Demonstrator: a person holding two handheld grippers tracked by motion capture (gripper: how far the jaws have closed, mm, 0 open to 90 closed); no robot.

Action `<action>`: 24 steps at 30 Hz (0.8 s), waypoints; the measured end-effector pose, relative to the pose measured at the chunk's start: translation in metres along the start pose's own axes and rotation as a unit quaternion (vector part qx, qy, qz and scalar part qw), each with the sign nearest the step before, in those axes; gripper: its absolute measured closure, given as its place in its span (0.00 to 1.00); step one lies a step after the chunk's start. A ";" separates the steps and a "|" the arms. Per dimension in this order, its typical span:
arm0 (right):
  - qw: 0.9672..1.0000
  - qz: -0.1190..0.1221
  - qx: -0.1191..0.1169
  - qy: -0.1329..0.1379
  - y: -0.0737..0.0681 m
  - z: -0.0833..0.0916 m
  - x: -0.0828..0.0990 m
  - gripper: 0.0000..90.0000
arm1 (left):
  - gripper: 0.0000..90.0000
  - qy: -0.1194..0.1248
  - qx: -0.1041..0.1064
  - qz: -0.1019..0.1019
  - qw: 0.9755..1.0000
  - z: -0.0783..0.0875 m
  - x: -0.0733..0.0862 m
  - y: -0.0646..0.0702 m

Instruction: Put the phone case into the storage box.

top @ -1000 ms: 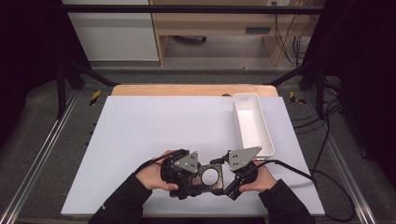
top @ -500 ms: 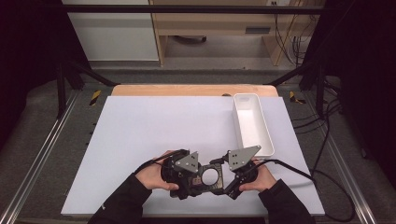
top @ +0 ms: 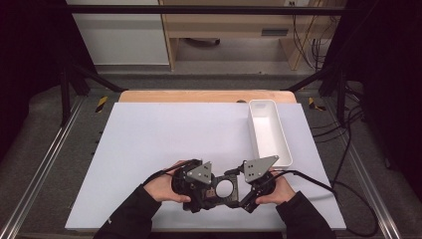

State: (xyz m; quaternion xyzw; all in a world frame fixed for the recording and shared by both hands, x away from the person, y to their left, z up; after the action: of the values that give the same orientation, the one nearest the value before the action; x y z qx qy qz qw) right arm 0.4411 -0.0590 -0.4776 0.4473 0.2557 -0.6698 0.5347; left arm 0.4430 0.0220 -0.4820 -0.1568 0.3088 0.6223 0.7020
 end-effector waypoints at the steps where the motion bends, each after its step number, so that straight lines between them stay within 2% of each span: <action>1: 1.000 0.001 -0.001 -0.001 0.000 0.000 0.000 0.13 | 0.10 0.001 0.000 0.001 1.000 0.000 0.000 0.000; 14: 1.000 0.006 0.007 -0.011 0.004 0.008 -0.001 0.14 | 0.03 0.023 -0.016 0.008 1.000 0.014 0.002 0.001; 24: 0.999 0.007 0.014 -0.033 0.011 0.020 -0.003 0.14 | 0.01 0.015 -0.023 0.026 0.999 0.021 0.015 0.001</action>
State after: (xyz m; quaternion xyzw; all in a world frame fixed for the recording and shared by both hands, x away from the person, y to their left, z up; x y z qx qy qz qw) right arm 0.4449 -0.0769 -0.4638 0.4342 0.2255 -0.6835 0.5417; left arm 0.4472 0.0469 -0.4756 -0.1739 0.3087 0.6447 0.6774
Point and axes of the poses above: each handheld gripper's, and its own axes: z roughly backward along the jaws, x roughly out of its underside, y roughly to its right, the point moved 10 cm from there along -z, roughly forward along the jaws, and after that the axes turned 15 degrees about x, right-handed, at the moved point
